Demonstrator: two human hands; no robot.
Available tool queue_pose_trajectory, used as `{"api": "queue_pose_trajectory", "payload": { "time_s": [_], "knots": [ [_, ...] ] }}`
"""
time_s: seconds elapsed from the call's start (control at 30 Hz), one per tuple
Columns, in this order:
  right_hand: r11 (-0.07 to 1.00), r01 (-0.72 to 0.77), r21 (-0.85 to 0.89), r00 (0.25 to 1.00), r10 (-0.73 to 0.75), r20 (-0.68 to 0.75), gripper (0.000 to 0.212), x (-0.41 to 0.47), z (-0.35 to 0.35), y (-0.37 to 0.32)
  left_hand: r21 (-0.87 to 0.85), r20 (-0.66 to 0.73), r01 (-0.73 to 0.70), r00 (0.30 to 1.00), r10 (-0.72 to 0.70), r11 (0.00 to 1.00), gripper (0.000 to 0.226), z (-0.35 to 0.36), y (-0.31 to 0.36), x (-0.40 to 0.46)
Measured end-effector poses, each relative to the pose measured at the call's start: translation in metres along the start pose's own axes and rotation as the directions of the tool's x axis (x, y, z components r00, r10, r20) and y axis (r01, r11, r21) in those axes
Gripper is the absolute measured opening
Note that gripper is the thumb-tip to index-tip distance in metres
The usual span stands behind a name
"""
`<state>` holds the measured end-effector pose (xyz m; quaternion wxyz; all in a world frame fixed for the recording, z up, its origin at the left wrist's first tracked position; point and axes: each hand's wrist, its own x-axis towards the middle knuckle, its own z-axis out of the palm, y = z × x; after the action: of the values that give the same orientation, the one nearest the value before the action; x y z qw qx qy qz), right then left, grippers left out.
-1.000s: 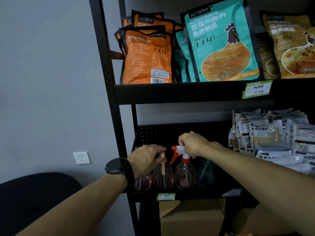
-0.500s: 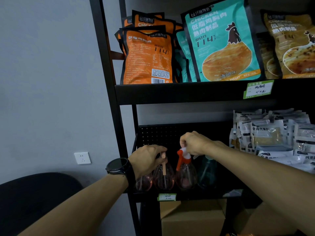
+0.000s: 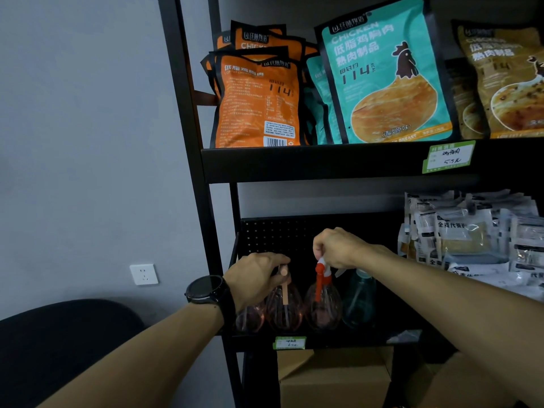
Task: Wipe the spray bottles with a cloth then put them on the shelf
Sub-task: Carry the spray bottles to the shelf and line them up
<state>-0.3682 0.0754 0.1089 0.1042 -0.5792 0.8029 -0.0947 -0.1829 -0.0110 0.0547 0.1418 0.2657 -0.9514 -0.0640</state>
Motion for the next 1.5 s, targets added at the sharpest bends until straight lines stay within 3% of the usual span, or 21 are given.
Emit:
{"api": "queue_pose_trajectory", "payload": {
  "time_s": [0.13, 0.23, 0.33, 0.53, 0.7, 0.8, 0.93, 1.07, 1.13, 1.2, 1.3, 1.43, 1.5],
  "knots": [
    [0.998, -0.028, 0.051, 0.999, 0.027, 0.02, 0.022, -0.006, -0.005, -0.002, -0.005, 0.002, 0.008, 1.0, -0.008, 1.0, 0.041, 0.0, 0.001, 0.0],
    [0.991, -0.064, 0.121, 0.997, 0.069, -0.033, 0.029, -0.01, -0.009, -0.006, -0.003, 0.007, 0.016, 1.0, -0.016, 1.0, 0.041, -0.001, 0.004, -0.002],
    [0.986, -0.114, 0.118, 0.989, 0.124, -0.081, 0.021, -0.006, -0.009, -0.009, 0.02, -0.01, 0.027, 1.0, -0.027, 0.999, 0.047, -0.001, 0.007, -0.003],
    [0.961, -0.236, 0.145, 0.972, 0.234, 0.03, 0.016, -0.003, 0.001, -0.016, 0.042, -0.009, 0.047, 0.999, -0.047, 0.998, 0.045, 0.0, 0.01, -0.002],
    [0.961, -0.2, 0.192, 0.98, 0.193, 0.052, 0.021, -0.003, -0.002, -0.014, 0.035, -0.004, 0.049, 0.999, -0.049, 0.998, 0.043, -0.001, 0.009, -0.001],
    [0.939, -0.264, 0.221, 0.964, 0.248, 0.1, 0.002, -0.003, -0.005, -0.014, 0.029, 0.005, 0.05, 0.999, -0.05, 0.998, 0.044, -0.003, 0.01, -0.001],
    [0.92, -0.299, 0.252, 0.952, 0.27, 0.144, 0.021, -0.006, -0.01, -0.015, 0.032, -0.003, 0.051, 0.999, -0.051, 0.998, 0.045, -0.003, 0.012, -0.002],
    [0.939, -0.279, 0.201, 0.958, 0.258, 0.125, 0.009, -0.007, -0.01, -0.018, 0.006, 0.044, 0.057, 0.997, -0.057, 0.998, 0.049, -0.009, 0.012, -0.004],
    [0.969, -0.225, 0.1, 0.973, 0.217, 0.078, 0.016, -0.008, -0.012, -0.021, -0.008, 0.076, 0.069, 0.995, -0.069, 0.998, 0.06, -0.017, 0.01, -0.005],
    [0.988, -0.149, 0.048, 0.986, 0.152, -0.064, 0.027, -0.009, -0.012, -0.026, 0.034, 0.104, 0.081, 0.991, -0.085, 0.996, 0.066, -0.027, 0.006, -0.007],
    [0.993, -0.052, 0.101, 0.981, 0.07, -0.18, 0.03, -0.008, -0.005, -0.038, 0.084, 0.13, 0.153, 0.978, -0.163, 0.985, 0.055, -0.037, -0.003, -0.011],
    [0.968, -0.034, 0.248, 0.998, 0.043, -0.034, 0.024, -0.004, 0.013, -0.053, 0.122, 0.129, 0.209, 0.966, -0.224, 0.97, 0.02, -0.037, -0.011, -0.02],
    [0.949, -0.066, 0.308, 0.998, 0.065, 0.013, 0.025, 0.0, 0.024, -0.058, 0.116, 0.112, 0.23, 0.963, -0.243, 0.966, 0.021, -0.033, -0.013, -0.024]
  ]
}}
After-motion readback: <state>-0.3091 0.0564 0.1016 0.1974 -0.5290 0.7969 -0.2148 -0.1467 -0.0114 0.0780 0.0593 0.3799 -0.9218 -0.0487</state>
